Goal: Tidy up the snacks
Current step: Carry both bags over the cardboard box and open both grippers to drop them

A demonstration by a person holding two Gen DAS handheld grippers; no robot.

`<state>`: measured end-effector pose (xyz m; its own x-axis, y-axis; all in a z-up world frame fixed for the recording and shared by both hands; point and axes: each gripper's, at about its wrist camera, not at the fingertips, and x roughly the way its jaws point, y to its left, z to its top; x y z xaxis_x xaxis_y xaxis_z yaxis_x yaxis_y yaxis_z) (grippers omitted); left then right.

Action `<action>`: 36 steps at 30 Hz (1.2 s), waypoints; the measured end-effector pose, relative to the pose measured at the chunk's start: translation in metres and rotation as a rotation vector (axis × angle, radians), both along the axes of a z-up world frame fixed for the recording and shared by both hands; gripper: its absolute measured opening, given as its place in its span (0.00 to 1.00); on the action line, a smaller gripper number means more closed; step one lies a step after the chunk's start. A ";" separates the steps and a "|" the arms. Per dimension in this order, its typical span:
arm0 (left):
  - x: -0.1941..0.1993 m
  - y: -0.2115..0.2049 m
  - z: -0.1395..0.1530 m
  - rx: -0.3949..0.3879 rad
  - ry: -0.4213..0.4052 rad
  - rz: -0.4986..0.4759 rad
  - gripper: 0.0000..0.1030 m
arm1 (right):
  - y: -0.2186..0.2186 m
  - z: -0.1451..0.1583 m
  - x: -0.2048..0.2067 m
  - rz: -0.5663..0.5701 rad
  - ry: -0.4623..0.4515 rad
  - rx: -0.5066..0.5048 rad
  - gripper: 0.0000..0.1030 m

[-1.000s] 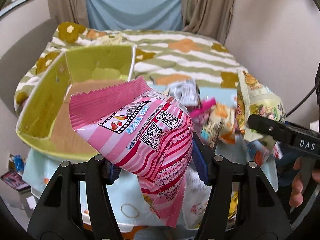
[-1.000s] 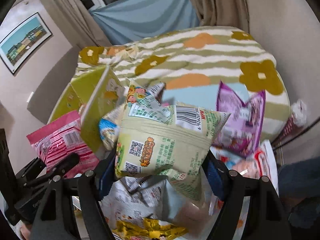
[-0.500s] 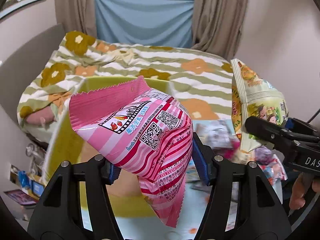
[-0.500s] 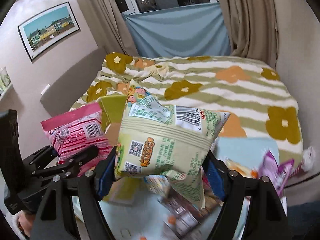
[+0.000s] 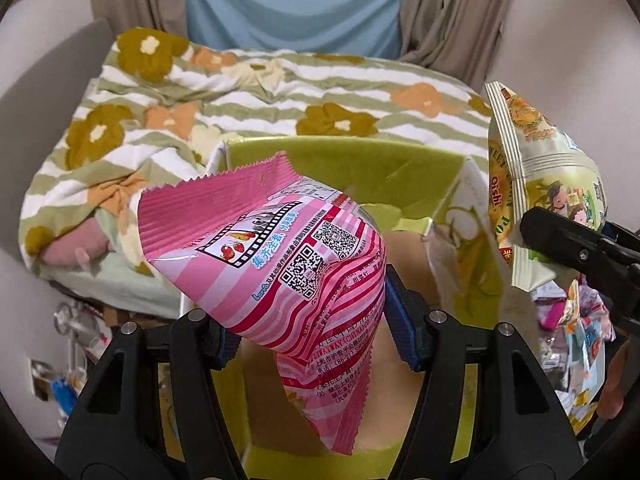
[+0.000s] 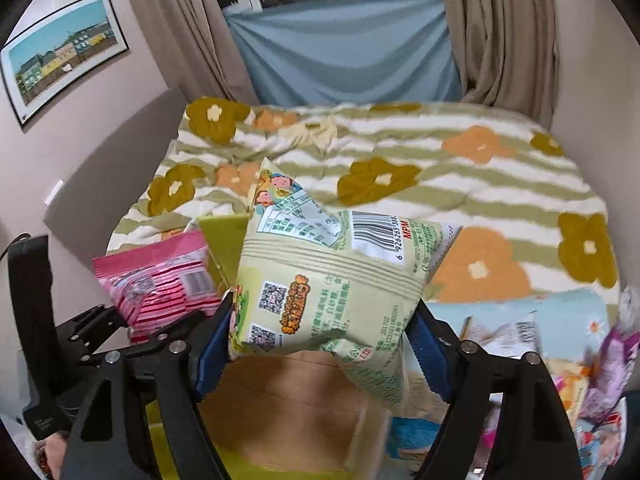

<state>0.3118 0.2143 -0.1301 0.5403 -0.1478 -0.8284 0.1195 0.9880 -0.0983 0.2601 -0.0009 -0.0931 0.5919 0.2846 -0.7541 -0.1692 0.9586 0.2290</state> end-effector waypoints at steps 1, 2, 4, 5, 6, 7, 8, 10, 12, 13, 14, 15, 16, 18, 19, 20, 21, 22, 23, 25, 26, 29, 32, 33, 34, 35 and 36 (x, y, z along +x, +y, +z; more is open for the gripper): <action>0.004 0.000 -0.004 0.004 0.005 -0.010 0.58 | 0.002 -0.004 0.004 -0.016 0.014 0.006 0.75; 0.009 -0.001 -0.009 0.009 0.012 -0.022 0.58 | 0.002 -0.006 0.007 -0.035 0.019 0.009 0.75; 0.015 -0.003 -0.015 0.009 0.025 -0.033 0.59 | 0.003 -0.008 0.010 -0.045 0.033 0.010 0.75; 0.019 -0.004 -0.019 0.007 0.037 -0.038 0.66 | 0.002 -0.008 0.011 -0.053 0.038 0.003 0.75; 0.019 -0.006 -0.021 0.006 0.045 -0.042 0.83 | 0.002 -0.007 0.010 -0.058 0.038 -0.006 0.75; 0.019 -0.007 -0.022 0.010 0.045 -0.044 0.93 | 0.002 -0.006 0.010 -0.064 0.036 -0.021 0.75; 0.017 -0.007 -0.020 0.023 0.028 -0.038 1.00 | 0.003 -0.005 0.009 -0.070 0.033 -0.036 0.75; 0.009 -0.007 -0.015 0.038 -0.001 -0.041 1.00 | 0.001 -0.006 0.008 -0.076 0.030 -0.066 0.75; 0.003 -0.006 -0.013 0.062 0.002 -0.029 1.00 | -0.001 -0.008 0.006 -0.068 0.033 -0.086 0.76; -0.001 -0.004 -0.012 0.066 0.006 -0.022 1.00 | -0.001 -0.009 0.005 -0.057 0.039 -0.093 0.76; -0.006 -0.002 -0.011 0.062 0.013 -0.008 1.00 | 0.000 -0.011 0.005 -0.040 0.046 -0.093 0.76; -0.011 0.000 -0.010 0.054 0.018 0.003 1.00 | 0.001 -0.012 0.005 -0.021 0.060 -0.095 0.76; -0.016 0.004 -0.008 0.045 0.019 0.014 1.00 | 0.001 -0.013 0.004 -0.016 0.066 -0.097 0.76; -0.024 0.009 -0.004 0.034 0.018 0.031 1.00 | 0.003 -0.014 0.004 0.005 0.077 -0.095 0.76; -0.028 0.010 -0.003 0.033 0.017 0.037 1.00 | 0.004 -0.014 0.005 0.019 0.086 -0.081 0.76; -0.031 0.012 -0.002 0.035 0.014 0.043 1.00 | 0.006 -0.015 0.006 0.028 0.091 -0.070 0.76; -0.033 0.012 -0.001 0.039 0.012 0.050 1.00 | 0.008 -0.016 0.008 0.039 0.093 -0.065 0.76; -0.033 0.013 0.000 0.042 0.010 0.054 1.00 | 0.012 -0.017 0.010 0.056 0.094 -0.064 0.76; -0.033 0.014 0.001 0.044 0.010 0.055 1.00 | 0.017 -0.019 0.013 0.074 0.095 -0.068 0.76; -0.031 0.016 0.000 0.059 0.011 0.058 1.00 | 0.027 -0.025 0.020 0.104 0.095 -0.084 0.76; -0.030 0.017 0.000 0.065 0.012 0.058 1.00 | 0.031 -0.028 0.025 0.113 0.097 -0.092 0.76; -0.026 0.021 -0.005 0.068 0.020 0.058 1.00 | 0.041 -0.041 0.039 0.117 0.106 -0.113 0.76; -0.023 0.023 -0.008 0.077 0.025 0.057 1.00 | 0.042 -0.056 0.052 0.102 0.142 -0.103 0.76; -0.023 0.023 -0.009 0.077 0.026 0.057 1.00 | 0.042 -0.058 0.054 0.097 0.145 -0.096 0.78; -0.022 0.024 -0.010 0.075 0.027 0.056 1.00 | 0.041 -0.060 0.056 0.092 0.148 -0.094 0.80; -0.022 0.025 -0.010 0.075 0.029 0.056 1.00 | 0.042 -0.061 0.057 0.095 0.150 -0.097 0.88; -0.022 0.025 -0.011 0.074 0.031 0.056 1.00 | 0.043 -0.061 0.057 0.101 0.150 -0.106 1.00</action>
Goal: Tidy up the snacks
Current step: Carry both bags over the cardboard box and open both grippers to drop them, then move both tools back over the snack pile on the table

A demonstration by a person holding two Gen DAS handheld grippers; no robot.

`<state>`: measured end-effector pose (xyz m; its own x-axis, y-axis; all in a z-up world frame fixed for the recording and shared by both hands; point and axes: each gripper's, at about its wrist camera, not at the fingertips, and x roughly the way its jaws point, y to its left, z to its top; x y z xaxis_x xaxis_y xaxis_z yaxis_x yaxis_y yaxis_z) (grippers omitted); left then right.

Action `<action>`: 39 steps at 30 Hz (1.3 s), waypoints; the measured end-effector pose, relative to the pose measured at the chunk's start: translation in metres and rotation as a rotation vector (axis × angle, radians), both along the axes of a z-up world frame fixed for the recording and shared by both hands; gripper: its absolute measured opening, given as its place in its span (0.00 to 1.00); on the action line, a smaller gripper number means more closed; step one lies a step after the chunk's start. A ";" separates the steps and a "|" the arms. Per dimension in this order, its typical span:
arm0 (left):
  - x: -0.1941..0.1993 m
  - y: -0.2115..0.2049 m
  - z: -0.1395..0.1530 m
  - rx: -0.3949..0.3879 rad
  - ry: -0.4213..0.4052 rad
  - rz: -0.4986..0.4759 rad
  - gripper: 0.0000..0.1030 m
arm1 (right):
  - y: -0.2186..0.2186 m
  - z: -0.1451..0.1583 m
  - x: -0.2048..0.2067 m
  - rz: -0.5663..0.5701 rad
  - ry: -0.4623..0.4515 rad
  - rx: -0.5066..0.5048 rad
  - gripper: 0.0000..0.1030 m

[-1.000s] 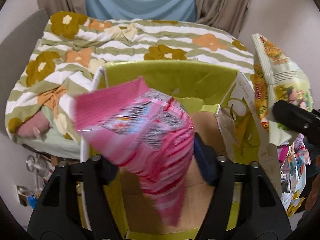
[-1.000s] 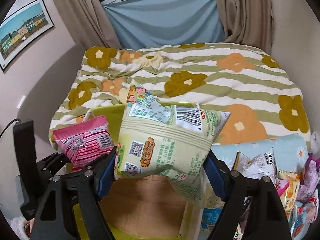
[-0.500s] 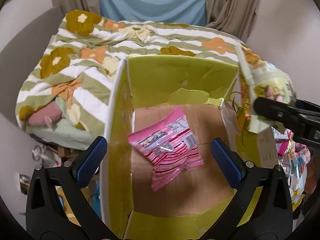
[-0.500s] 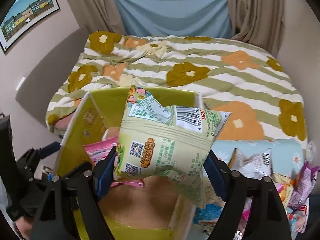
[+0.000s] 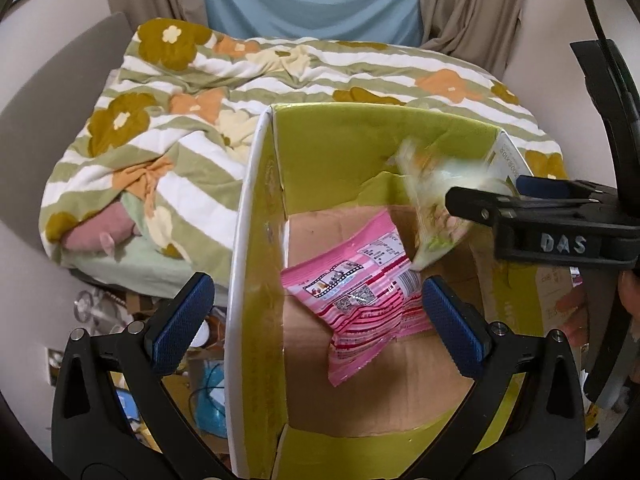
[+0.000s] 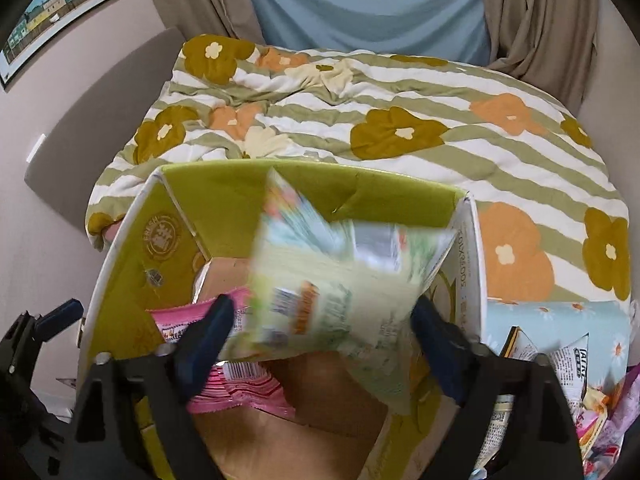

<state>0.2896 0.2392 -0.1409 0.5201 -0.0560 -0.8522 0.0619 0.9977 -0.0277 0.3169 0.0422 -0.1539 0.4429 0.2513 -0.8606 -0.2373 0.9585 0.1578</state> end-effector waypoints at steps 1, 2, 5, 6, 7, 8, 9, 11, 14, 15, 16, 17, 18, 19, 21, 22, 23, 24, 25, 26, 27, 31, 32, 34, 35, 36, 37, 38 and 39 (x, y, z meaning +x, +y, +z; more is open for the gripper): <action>0.000 0.000 0.000 0.000 0.002 0.000 1.00 | 0.001 0.001 -0.001 0.008 -0.009 -0.017 1.00; -0.001 0.000 0.000 0.000 0.003 -0.001 1.00 | 0.001 0.002 -0.003 0.012 -0.019 -0.025 1.00; -0.004 0.000 0.001 0.001 0.000 -0.003 1.00 | 0.000 0.008 -0.010 0.015 -0.052 -0.020 1.00; -0.005 0.001 0.003 0.005 -0.005 0.001 1.00 | 0.000 0.010 -0.012 0.013 -0.052 -0.020 1.00; -0.007 0.002 0.007 0.010 -0.013 0.005 1.00 | -0.001 0.012 -0.014 0.012 -0.045 -0.020 1.00; -0.008 0.003 0.011 0.012 -0.023 0.010 1.00 | -0.002 0.015 -0.016 0.007 -0.044 -0.018 1.00; -0.009 0.004 0.014 0.010 -0.029 0.012 1.00 | -0.004 0.019 -0.019 -0.003 -0.049 -0.013 1.00; -0.013 0.003 0.021 0.001 -0.041 0.007 1.00 | -0.006 0.028 -0.027 -0.014 -0.058 0.005 1.00; -0.017 0.000 0.031 0.002 -0.056 -0.010 1.00 | -0.009 0.047 -0.042 -0.028 -0.088 0.016 1.00; -0.020 -0.002 0.036 0.004 -0.064 -0.017 1.00 | -0.010 0.052 -0.046 -0.031 -0.096 0.013 1.00; -0.023 -0.004 0.039 0.005 -0.071 -0.024 1.00 | -0.012 0.059 -0.051 -0.036 -0.101 0.009 1.00; -0.026 -0.008 0.044 0.004 -0.079 -0.030 1.00 | -0.014 0.065 -0.057 -0.045 -0.108 0.006 1.00; -0.031 -0.013 0.050 -0.001 -0.087 -0.038 1.00 | -0.017 0.072 -0.063 -0.058 -0.122 0.008 1.00; -0.034 -0.016 0.053 -0.008 -0.091 -0.043 1.00 | -0.022 0.078 -0.071 -0.069 -0.135 0.014 1.00; -0.043 -0.028 0.062 -0.029 -0.102 -0.064 1.00 | -0.033 0.090 -0.085 -0.087 -0.154 0.029 1.00; -0.047 -0.034 0.065 -0.035 -0.105 -0.076 1.00 | -0.042 0.097 -0.094 -0.101 -0.167 0.033 1.00; -0.051 -0.043 0.068 -0.037 -0.107 -0.093 1.00 | -0.049 0.101 -0.100 -0.110 -0.174 0.032 1.00; -0.056 -0.052 0.071 -0.036 -0.110 -0.111 1.00 | -0.057 0.106 -0.107 -0.121 -0.184 0.028 1.00; -0.060 -0.061 0.073 -0.034 -0.112 -0.127 1.00 | -0.068 0.110 -0.115 -0.135 -0.194 0.022 1.00; -0.065 -0.071 0.075 -0.033 -0.114 -0.143 1.00 | -0.079 0.113 -0.123 -0.150 -0.201 0.016 1.00; -0.071 -0.082 0.077 -0.034 -0.116 -0.157 1.00 | -0.093 0.116 -0.133 -0.168 -0.204 0.012 1.00; -0.093 -0.125 0.076 -0.042 -0.119 -0.187 1.00 | -0.137 0.119 -0.162 -0.215 -0.214 0.002 1.00; -0.098 -0.136 0.075 -0.048 -0.113 -0.191 1.00 | -0.151 0.118 -0.172 -0.227 -0.213 -0.010 1.00; -0.108 -0.159 0.071 -0.060 -0.094 -0.198 1.00 | -0.172 0.116 -0.185 -0.238 -0.210 -0.030 1.00; -0.114 -0.174 0.068 -0.064 -0.081 -0.206 1.00 | -0.186 0.113 -0.193 -0.244 -0.206 -0.044 1.00; -0.119 -0.184 0.066 -0.063 -0.074 -0.212 1.00 | -0.197 0.111 -0.199 -0.248 -0.202 -0.054 1.00; -0.125 -0.196 0.063 -0.060 -0.065 -0.220 1.00 | -0.206 0.109 -0.206 -0.253 -0.200 -0.060 1.00; -0.132 -0.210 0.058 -0.056 -0.052 -0.230 1.00 | -0.217 0.106 -0.212 -0.259 -0.198 -0.065 1.00; -0.138 -0.220 0.054 -0.053 -0.042 -0.234 1.00 | -0.228 0.103 -0.218 -0.264 -0.197 -0.069 1.00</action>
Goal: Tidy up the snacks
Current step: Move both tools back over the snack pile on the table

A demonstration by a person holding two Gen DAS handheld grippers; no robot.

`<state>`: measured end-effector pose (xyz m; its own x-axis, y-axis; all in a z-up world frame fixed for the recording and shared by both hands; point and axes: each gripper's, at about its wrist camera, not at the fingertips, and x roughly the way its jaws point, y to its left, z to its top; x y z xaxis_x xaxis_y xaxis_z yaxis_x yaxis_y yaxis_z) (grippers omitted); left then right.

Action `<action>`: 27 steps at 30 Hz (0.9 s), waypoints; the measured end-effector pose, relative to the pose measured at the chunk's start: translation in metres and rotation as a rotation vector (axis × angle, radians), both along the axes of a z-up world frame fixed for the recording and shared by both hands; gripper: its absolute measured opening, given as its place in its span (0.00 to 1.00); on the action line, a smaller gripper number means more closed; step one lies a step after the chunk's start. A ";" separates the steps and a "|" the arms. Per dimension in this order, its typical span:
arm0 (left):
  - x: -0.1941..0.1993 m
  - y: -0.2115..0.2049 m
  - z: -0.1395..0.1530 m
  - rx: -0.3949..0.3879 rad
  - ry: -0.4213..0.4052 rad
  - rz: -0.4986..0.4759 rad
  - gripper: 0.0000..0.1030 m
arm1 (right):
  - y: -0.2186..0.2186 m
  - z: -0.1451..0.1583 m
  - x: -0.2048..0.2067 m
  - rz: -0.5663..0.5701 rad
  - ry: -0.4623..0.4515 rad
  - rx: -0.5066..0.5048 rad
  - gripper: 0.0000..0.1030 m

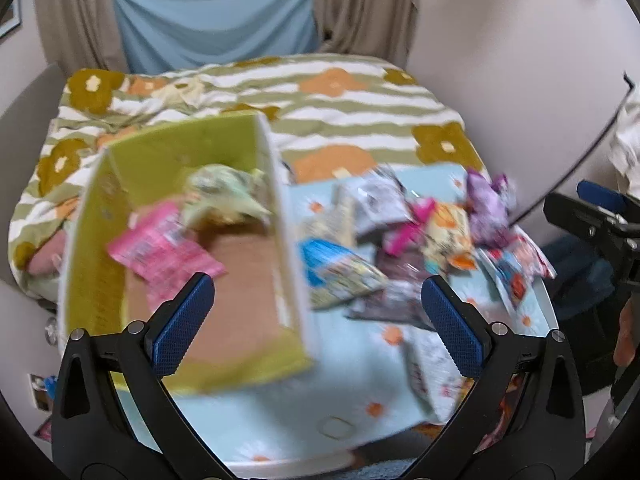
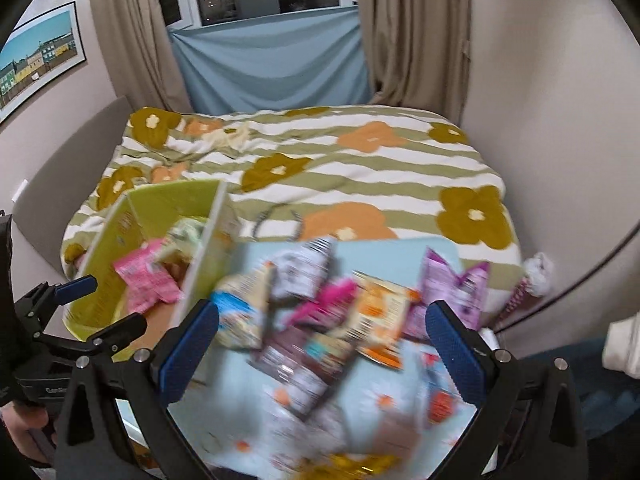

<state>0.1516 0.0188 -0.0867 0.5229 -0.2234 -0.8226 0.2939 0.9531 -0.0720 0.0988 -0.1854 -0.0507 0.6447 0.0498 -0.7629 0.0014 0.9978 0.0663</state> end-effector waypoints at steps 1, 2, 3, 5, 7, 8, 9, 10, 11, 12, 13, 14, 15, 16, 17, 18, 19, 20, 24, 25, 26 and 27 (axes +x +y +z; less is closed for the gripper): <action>-0.005 -0.008 -0.003 0.002 0.006 -0.002 1.00 | -0.014 -0.004 -0.007 -0.012 0.001 -0.006 1.00; -0.011 -0.017 -0.008 0.003 0.016 -0.004 1.00 | -0.024 -0.008 -0.014 -0.021 0.002 -0.007 1.00; -0.018 -0.027 -0.013 -0.001 0.024 -0.005 1.00 | -0.034 -0.011 -0.019 -0.025 0.003 -0.003 1.00; -0.030 -0.042 -0.024 -0.004 0.046 -0.005 1.00 | -0.055 -0.020 -0.030 -0.034 0.014 0.011 1.00; -0.039 -0.055 -0.037 0.007 0.076 0.003 1.00 | -0.069 -0.028 -0.037 -0.041 0.027 0.017 1.00; -0.044 -0.061 -0.044 0.009 0.090 0.007 1.00 | -0.077 -0.034 -0.041 -0.043 0.035 0.020 1.00; -0.049 -0.067 -0.050 0.011 0.103 0.012 1.00 | -0.082 -0.038 -0.044 -0.043 0.042 0.021 1.00; -0.052 -0.071 -0.053 0.010 0.108 0.014 1.00 | -0.090 -0.044 -0.047 -0.046 0.051 0.023 1.00; -0.057 -0.076 -0.057 0.009 0.113 0.014 1.00 | -0.095 -0.047 -0.051 -0.048 0.054 0.024 1.00; -0.060 -0.079 -0.058 0.011 0.113 0.014 1.00 | -0.102 -0.052 -0.053 -0.052 0.060 0.027 1.00; -0.063 -0.082 -0.059 0.016 0.110 0.013 1.00 | -0.108 -0.057 -0.055 -0.056 0.067 0.033 1.00; -0.067 -0.085 -0.058 0.016 0.104 0.007 1.00 | -0.114 -0.062 -0.056 -0.062 0.073 0.045 1.00; -0.072 -0.089 -0.058 0.016 0.095 -0.003 1.00 | -0.118 -0.065 -0.058 -0.063 0.076 0.052 1.00; -0.076 -0.093 -0.057 0.018 0.087 -0.012 1.00 | -0.123 -0.070 -0.060 -0.066 0.079 0.062 1.00; -0.080 -0.097 -0.056 0.022 0.080 -0.024 1.00 | -0.127 -0.073 -0.061 -0.067 0.082 0.069 1.00; -0.085 -0.102 -0.055 0.027 0.073 -0.041 1.00 | -0.130 -0.076 -0.063 -0.068 0.086 0.073 1.00; -0.091 -0.106 -0.055 0.030 0.069 -0.058 1.00 | -0.133 -0.079 -0.064 -0.068 0.088 0.076 1.00; -0.095 -0.110 -0.057 0.030 0.070 -0.069 1.00 | -0.136 -0.082 -0.064 -0.068 0.090 0.079 1.00; -0.112 -0.128 -0.068 0.046 0.073 -0.125 1.00 | -0.144 -0.089 -0.065 -0.068 0.092 0.090 1.00; -0.115 -0.132 -0.071 0.050 0.073 -0.138 1.00 | -0.146 -0.091 -0.065 -0.069 0.091 0.091 1.00; -0.118 -0.136 -0.074 0.054 0.072 -0.153 1.00 | -0.148 -0.092 -0.065 -0.070 0.089 0.093 1.00; -0.120 -0.140 -0.077 0.058 0.072 -0.166 1.00 | -0.150 -0.094 -0.065 -0.070 0.087 0.099 1.00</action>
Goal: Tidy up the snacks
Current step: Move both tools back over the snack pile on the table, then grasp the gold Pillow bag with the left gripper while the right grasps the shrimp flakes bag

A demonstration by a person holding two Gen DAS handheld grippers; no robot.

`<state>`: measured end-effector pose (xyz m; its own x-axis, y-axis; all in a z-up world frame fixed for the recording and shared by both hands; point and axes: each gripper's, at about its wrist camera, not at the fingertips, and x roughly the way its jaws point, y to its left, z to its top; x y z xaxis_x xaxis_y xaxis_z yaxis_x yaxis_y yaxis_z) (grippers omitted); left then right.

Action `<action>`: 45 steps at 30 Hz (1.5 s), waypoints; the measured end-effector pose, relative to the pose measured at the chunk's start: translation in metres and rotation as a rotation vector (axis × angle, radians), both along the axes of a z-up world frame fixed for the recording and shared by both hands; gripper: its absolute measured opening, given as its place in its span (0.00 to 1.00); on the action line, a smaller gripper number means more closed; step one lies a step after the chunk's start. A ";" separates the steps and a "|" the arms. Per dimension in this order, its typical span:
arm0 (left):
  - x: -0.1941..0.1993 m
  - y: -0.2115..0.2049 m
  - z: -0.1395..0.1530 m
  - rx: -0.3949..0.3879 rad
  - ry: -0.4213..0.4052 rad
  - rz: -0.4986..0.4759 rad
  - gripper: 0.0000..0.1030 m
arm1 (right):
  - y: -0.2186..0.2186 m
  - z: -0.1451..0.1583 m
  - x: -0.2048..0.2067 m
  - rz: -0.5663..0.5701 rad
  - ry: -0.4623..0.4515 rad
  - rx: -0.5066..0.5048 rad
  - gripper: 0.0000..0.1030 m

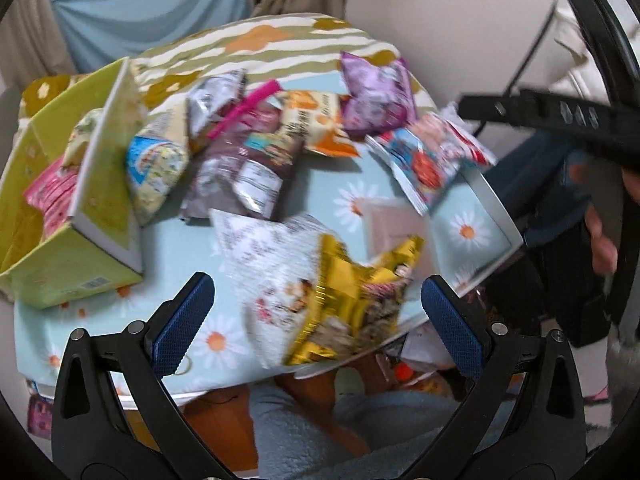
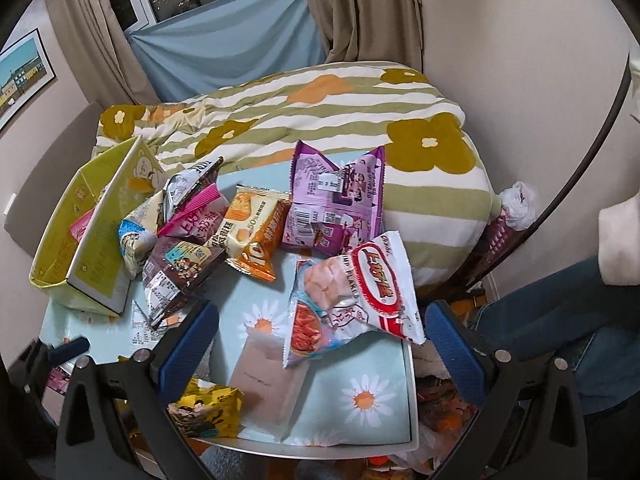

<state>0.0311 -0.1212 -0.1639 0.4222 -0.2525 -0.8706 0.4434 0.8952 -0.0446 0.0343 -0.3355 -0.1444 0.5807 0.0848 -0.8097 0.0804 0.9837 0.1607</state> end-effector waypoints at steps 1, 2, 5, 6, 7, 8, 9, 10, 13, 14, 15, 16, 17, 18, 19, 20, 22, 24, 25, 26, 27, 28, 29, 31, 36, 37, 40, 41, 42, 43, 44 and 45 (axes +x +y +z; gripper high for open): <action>-0.002 -0.003 -0.003 0.005 0.000 -0.009 1.00 | -0.002 -0.002 0.000 -0.001 -0.001 0.004 1.00; -0.003 -0.008 -0.008 0.013 -0.002 -0.021 1.00 | -0.004 -0.004 0.000 -0.002 -0.001 0.004 1.00; -0.006 -0.017 -0.020 0.034 -0.006 -0.041 1.00 | -0.009 -0.009 0.001 -0.007 0.001 0.003 1.00; -0.007 -0.020 -0.023 0.041 -0.008 -0.046 0.97 | -0.010 -0.011 0.002 -0.008 0.003 0.006 1.00; -0.008 -0.022 -0.027 0.046 -0.008 -0.052 0.95 | -0.012 -0.015 0.003 -0.011 0.006 0.010 1.00; -0.008 -0.024 -0.032 0.053 -0.005 -0.058 0.91 | -0.014 -0.017 0.004 -0.013 0.008 0.012 1.00; -0.008 -0.027 -0.036 0.060 -0.002 -0.064 0.88 | -0.016 -0.020 0.005 -0.016 0.010 0.015 1.00; -0.008 -0.028 -0.039 0.067 -0.001 -0.069 0.87 | -0.018 -0.023 0.006 -0.019 0.012 0.019 1.00; -0.011 -0.033 -0.046 0.103 -0.034 -0.089 0.83 | -0.024 -0.031 0.009 -0.026 0.011 0.031 1.00; -0.012 -0.035 -0.047 0.115 -0.047 -0.097 0.76 | -0.025 -0.033 0.011 -0.026 0.012 0.033 1.00; -0.012 -0.037 -0.048 0.130 -0.061 -0.104 0.68 | -0.026 -0.035 0.013 -0.025 0.013 0.035 1.00; -0.013 -0.039 -0.048 0.141 -0.073 -0.111 0.65 | -0.028 -0.038 0.014 -0.025 0.014 0.037 1.00; -0.014 -0.041 -0.048 0.147 -0.082 -0.122 0.64 | -0.028 -0.041 0.016 -0.024 0.017 0.038 1.00; -0.015 -0.042 -0.048 0.154 -0.089 -0.129 0.64 | -0.030 -0.045 0.018 -0.025 0.023 0.038 1.00; -0.015 -0.043 -0.048 0.157 -0.093 -0.134 0.63 | -0.030 -0.047 0.019 -0.026 0.027 0.039 1.00; -0.015 -0.044 -0.048 0.158 -0.093 -0.136 0.62 | -0.031 -0.050 0.021 -0.025 0.030 0.043 1.00; -0.014 -0.043 -0.046 0.151 -0.090 -0.138 0.61 | -0.034 -0.055 0.025 -0.024 0.038 0.048 1.00; -0.013 -0.043 -0.045 0.143 -0.085 -0.140 0.60 | -0.035 -0.060 0.029 -0.018 0.048 0.052 1.00; -0.013 -0.043 -0.044 0.140 -0.083 -0.141 0.60 | -0.035 -0.063 0.032 -0.012 0.053 0.051 1.00; -0.013 -0.042 -0.043 0.135 -0.082 -0.144 0.60 | -0.035 -0.067 0.035 -0.006 0.061 0.049 1.00; -0.013 -0.042 -0.042 0.129 -0.082 -0.145 0.60 | -0.034 -0.069 0.037 -0.001 0.067 0.047 1.00; -0.012 -0.042 -0.041 0.125 -0.079 -0.143 0.60 | -0.034 -0.072 0.040 0.006 0.073 0.048 1.00; -0.012 -0.042 -0.041 0.121 -0.074 -0.140 0.59 | -0.033 -0.075 0.043 0.014 0.079 0.053 1.00; -0.010 -0.041 -0.040 0.110 -0.066 -0.133 0.59 | -0.032 -0.079 0.046 0.026 0.079 0.075 1.00; -0.006 -0.039 -0.037 0.090 -0.058 -0.121 0.58 | -0.027 -0.092 0.059 0.049 0.106 0.079 1.00; -0.006 -0.038 -0.036 0.086 -0.055 -0.119 0.58 | -0.025 -0.094 0.061 0.056 0.110 0.079 1.00; -0.003 -0.036 -0.034 0.075 -0.049 -0.110 0.58 | -0.017 -0.100 0.062 0.065 0.122 0.026 0.97; -0.002 -0.036 -0.034 0.073 -0.048 -0.108 0.58 | -0.015 -0.101 0.062 0.067 0.122 0.008 0.95; -0.002 -0.035 -0.033 0.070 -0.047 -0.106 0.58 | -0.015 -0.101 0.060 0.068 0.119 -0.007 0.91; -0.002 -0.035 -0.033 0.068 -0.045 -0.106 0.58 | -0.015 -0.100 0.059 0.060 0.116 -0.014 0.89; -0.001 -0.035 -0.032 0.067 -0.044 -0.106 0.58 | -0.016 -0.099 0.056 0.052 0.109 -0.011 0.86; -0.001 -0.036 -0.032 0.066 -0.043 -0.108 0.58 | -0.017 -0.099 0.054 0.047 0.104 -0.009 0.83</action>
